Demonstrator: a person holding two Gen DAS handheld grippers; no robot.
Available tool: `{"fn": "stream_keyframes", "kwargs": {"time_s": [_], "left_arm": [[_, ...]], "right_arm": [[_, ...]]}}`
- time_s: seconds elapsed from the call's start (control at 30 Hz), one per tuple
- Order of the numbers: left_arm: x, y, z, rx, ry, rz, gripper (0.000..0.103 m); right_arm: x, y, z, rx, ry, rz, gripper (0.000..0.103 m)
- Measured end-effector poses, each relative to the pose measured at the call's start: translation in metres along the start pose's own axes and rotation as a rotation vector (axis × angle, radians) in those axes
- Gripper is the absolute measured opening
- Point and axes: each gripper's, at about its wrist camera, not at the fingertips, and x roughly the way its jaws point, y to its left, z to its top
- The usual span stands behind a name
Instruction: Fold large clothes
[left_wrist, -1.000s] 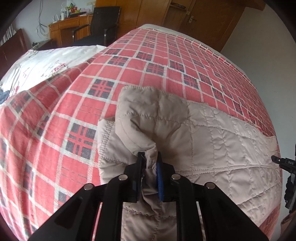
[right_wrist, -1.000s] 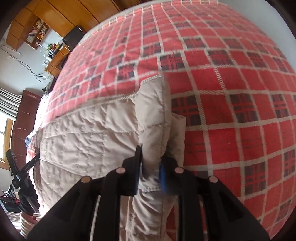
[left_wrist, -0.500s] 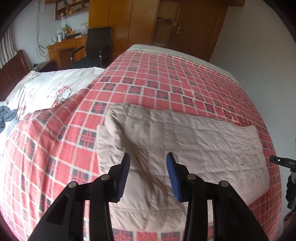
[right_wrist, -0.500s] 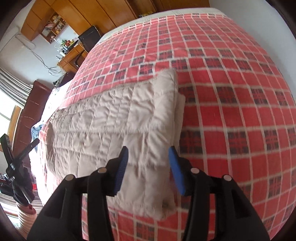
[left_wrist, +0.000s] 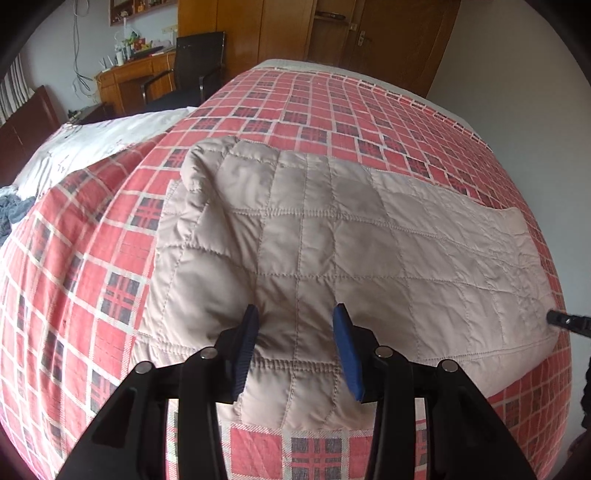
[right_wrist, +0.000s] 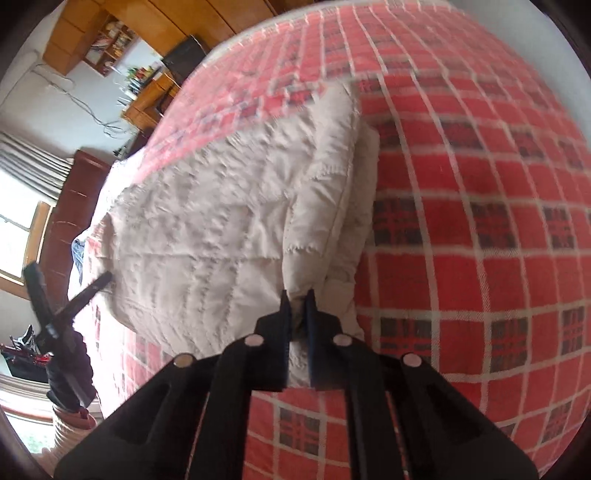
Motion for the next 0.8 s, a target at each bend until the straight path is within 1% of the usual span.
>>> {"fn": "stream_keyframes", "kwargs": {"time_s": [0.07,0.13,0.2,0.33,0.47,0.57,0.73,0.8], "left_arm": [[-0.002,-0.002,-0.001,0.004,-0.009,0.006,0.042],[-0.003,-0.003,-0.001,0.011,-0.016,0.015,0.042],[-0.004,-0.004,-0.001,0.017,-0.018,0.017,0.042],[-0.003,-0.005,-0.002,0.023,-0.016,0.014,0.042],[0.001,-0.002,-0.005,0.020,-0.007,0.012,0.042],[0.004,-0.001,-0.008,0.021,0.000,0.012,0.042],[0.004,-0.003,-0.010,0.029,0.000,0.024,0.042],[0.001,-0.006,-0.011,0.045,-0.005,0.032,0.042]], "right_arm": [[-0.011,0.005,0.002,-0.001,-0.024,0.021,0.006],[-0.015,0.005,0.003,0.004,-0.026,0.020,0.006],[-0.009,0.003,0.001,0.004,-0.009,-0.006,0.006],[0.018,-0.010,-0.006,0.025,0.048,-0.062,0.006],[0.041,-0.016,-0.014,0.029,0.073,-0.097,0.008],[0.055,-0.023,-0.018,0.051,0.077,-0.085,0.008],[0.055,-0.024,-0.015,0.066,0.084,-0.081,0.009],[0.048,-0.024,-0.012,0.066,0.078,-0.074,0.015]]}}
